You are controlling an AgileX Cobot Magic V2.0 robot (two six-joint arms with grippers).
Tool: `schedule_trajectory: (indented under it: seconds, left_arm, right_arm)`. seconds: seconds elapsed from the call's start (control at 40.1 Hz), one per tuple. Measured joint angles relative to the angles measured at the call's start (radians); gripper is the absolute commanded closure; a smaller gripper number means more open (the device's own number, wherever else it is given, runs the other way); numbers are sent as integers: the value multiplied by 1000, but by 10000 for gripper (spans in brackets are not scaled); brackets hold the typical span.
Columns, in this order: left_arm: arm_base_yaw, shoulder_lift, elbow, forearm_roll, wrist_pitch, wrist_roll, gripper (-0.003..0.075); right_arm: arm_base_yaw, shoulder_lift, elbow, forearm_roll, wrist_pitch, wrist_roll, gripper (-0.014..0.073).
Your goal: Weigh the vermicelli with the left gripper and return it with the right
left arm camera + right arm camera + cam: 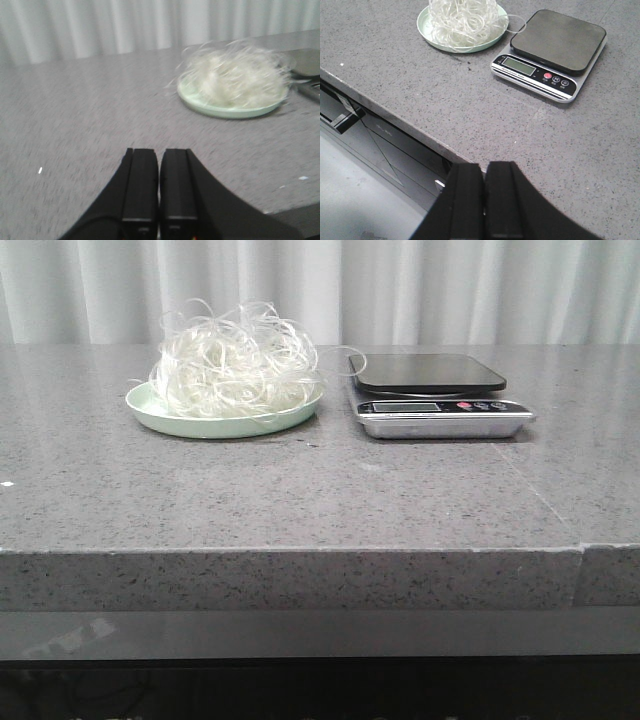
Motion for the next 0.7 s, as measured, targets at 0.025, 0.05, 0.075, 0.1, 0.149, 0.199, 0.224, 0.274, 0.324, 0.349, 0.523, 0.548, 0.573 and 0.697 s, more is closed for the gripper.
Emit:
schedule_trajectory:
  seconds: [0.025, 0.05, 0.075, 0.1, 0.149, 0.199, 0.224, 0.274, 0.324, 0.349, 0.523, 0.548, 0.573, 0.697]
  left_arm:
    - [16, -11, 25, -7, -19, 0, 565]
    - [35, -25, 57, -19, -32, 0, 565]
    - [53, -34, 79, -32, -49, 0, 565]
    - [65, -45, 108, -42, -66, 0, 565]
    - [89, -60, 152, -65, -94, 0, 565]
    - [106, -63, 188, -81, -122, 0, 565]
    - [115, -63, 202, -89, -130, 0, 565]
    - [123, -63, 201, -94, -157, 0, 565]
    - [129, -63, 201, -99, -210, 0, 565]
    - [131, -63, 201, -99, -225, 0, 565]
    - [131, -63, 201, -73, -296, 2, 565]
    - [131, -63, 201, -70, -298, 2, 565]
    - [131, -63, 201, -70, -301, 2, 565]
    - [131, -63, 201, -67, -301, 2, 565]
  right_arm:
    - [0, 0, 0, 0, 0, 0, 437]
    - [0, 0, 0, 0, 0, 0, 437]
    - [0, 0, 0, 0, 0, 0, 437]
    - [0, 0, 0, 0, 0, 0, 437]
    - [0, 0, 0, 0, 0, 0, 437]
    - [0, 0, 0, 0, 0, 0, 437]
    - [0, 0, 0, 0, 0, 0, 437]
    - [0, 0, 0, 0, 0, 0, 437]
    - [0, 0, 0, 0, 0, 0, 437]
    - [0, 0, 0, 0, 0, 0, 437]
    - [0, 0, 2, 0, 0, 0, 437]
    - [0, 0, 4, 0, 0, 0, 437]
    - [0, 0, 4, 0, 0, 0, 437]
    - [0, 0, 4, 0, 0, 0, 437]
